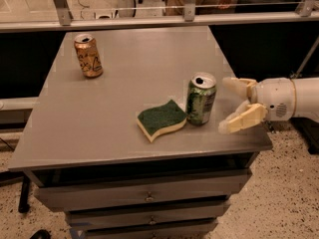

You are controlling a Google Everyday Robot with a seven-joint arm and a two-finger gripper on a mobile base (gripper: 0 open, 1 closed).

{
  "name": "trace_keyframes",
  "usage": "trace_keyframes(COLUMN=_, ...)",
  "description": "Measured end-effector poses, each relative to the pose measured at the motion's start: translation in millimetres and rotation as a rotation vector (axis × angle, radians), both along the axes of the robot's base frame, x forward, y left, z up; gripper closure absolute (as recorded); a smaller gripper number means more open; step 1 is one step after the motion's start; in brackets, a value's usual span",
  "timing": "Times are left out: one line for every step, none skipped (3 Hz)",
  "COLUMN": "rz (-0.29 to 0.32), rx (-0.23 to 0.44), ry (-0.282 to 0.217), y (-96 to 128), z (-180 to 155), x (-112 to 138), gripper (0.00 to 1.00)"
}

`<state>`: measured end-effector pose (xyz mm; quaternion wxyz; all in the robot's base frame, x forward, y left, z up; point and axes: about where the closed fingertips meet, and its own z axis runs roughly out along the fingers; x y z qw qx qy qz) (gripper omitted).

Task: Move green can near sponge

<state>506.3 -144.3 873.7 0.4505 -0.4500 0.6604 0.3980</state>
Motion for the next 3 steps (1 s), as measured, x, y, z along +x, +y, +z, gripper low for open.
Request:
trace_keyframes(rz=-0.057, rx=-0.050, ry=-0.016, y=-30.1, z=3.9, x=2.9, gripper=0.00)
trace_keyframes(rz=-0.173, rx=-0.118, ry=-0.057, y=-90.5, z=15.9, x=10.1, gripper=0.00)
trace_keyframes(rz=-0.188, rx=-0.125, ry=-0.067, y=-97.7, z=20.5, x=12.7, gripper=0.00)
